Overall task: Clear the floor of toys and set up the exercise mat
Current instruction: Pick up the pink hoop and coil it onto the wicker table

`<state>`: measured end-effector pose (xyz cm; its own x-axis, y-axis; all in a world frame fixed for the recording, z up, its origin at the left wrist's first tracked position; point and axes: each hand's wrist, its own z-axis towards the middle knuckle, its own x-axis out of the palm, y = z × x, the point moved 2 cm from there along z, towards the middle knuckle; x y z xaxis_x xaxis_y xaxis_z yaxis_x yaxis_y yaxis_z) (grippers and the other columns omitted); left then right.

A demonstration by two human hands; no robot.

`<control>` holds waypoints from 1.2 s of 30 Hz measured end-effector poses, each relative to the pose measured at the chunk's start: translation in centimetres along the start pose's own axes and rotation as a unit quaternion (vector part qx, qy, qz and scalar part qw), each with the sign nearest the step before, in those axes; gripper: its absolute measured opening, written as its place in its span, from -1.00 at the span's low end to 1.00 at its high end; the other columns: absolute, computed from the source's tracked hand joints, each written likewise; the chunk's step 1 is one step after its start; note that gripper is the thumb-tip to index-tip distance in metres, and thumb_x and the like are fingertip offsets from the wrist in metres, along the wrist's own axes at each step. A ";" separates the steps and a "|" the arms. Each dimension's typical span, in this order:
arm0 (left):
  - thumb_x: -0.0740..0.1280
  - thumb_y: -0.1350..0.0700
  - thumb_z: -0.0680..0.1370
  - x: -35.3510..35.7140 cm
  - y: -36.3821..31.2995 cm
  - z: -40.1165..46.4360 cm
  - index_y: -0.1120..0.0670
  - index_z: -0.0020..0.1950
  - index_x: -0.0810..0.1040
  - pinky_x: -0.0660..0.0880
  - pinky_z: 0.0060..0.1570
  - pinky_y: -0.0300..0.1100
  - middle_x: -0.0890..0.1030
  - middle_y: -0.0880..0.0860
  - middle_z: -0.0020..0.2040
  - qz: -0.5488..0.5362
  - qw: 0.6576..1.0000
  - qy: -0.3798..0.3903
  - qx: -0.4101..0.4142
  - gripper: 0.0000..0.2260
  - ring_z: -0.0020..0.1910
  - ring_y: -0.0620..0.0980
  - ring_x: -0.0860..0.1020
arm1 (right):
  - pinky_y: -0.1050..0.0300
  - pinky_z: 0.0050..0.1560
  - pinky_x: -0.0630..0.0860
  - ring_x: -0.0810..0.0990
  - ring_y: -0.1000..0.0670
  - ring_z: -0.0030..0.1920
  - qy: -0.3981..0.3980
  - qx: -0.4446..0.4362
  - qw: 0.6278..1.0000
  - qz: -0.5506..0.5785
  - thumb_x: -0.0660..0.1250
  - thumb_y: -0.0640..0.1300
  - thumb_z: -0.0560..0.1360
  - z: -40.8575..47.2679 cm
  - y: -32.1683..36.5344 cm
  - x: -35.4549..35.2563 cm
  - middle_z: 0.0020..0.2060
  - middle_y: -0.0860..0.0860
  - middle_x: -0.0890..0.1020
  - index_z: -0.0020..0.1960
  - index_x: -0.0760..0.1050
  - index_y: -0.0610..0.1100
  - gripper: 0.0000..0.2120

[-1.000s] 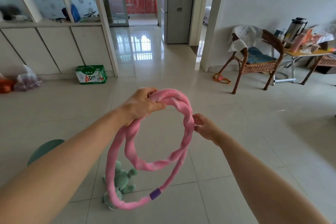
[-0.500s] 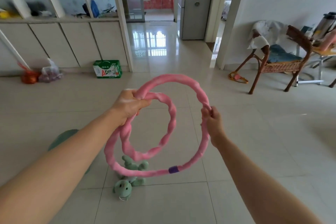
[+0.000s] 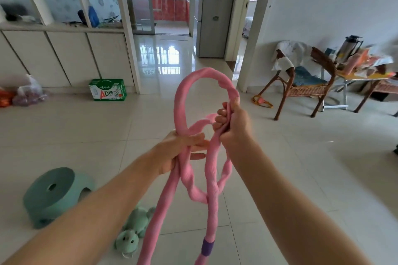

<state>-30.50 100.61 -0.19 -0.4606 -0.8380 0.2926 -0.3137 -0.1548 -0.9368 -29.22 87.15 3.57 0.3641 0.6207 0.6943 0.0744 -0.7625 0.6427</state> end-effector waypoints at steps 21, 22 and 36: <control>0.19 0.10 0.57 3.5 -2.2 3.2 0.14 -0.25 0.41 0.53 -0.31 -0.22 0.44 -0.02 -0.55 -0.142 0.981 -0.076 0.111 -0.78 -0.55 -0.10 0.42 | 0.10 -0.05 0.49 0.49 -0.13 0.07 -0.099 0.021 0.888 -0.448 0.07 -0.52 0.44 0.0 -5.6 -16.9 0.16 -0.25 0.47 0.33 0.29 -0.30 -0.53; 0.18 0.10 0.58 3.4 -2.5 3.3 0.13 -0.24 0.41 0.53 -0.30 -0.23 0.44 -0.03 -0.54 -0.154 0.978 -0.079 0.120 -0.78 -0.54 -0.11 0.42 | 0.10 -0.11 0.50 0.50 -0.13 0.03 -0.089 0.031 0.877 -0.471 0.08 -0.51 0.45 -0.1 -6.0 -17.6 0.14 -0.23 0.49 0.32 0.31 -0.29 -0.54; 0.20 0.03 0.59 0.5 -3.8 4.5 0.07 -0.25 0.42 0.56 -0.21 -0.18 0.47 -0.04 -0.52 -0.325 0.906 -0.192 0.189 -0.76 -0.51 -0.11 0.46 | 0.15 -0.19 0.33 0.45 -0.06 -0.19 -0.061 -0.015 0.743 -0.666 0.33 -0.23 0.45 1.6 -5.1 -21.9 -0.20 -0.04 0.47 -0.01 0.33 -0.12 -0.80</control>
<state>-25.86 98.41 2.67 0.0652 -0.6140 0.7866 -0.0753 -0.7890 -0.6097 -36.06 77.19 -15.45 0.0674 0.7988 -0.5978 0.4250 0.5191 0.7415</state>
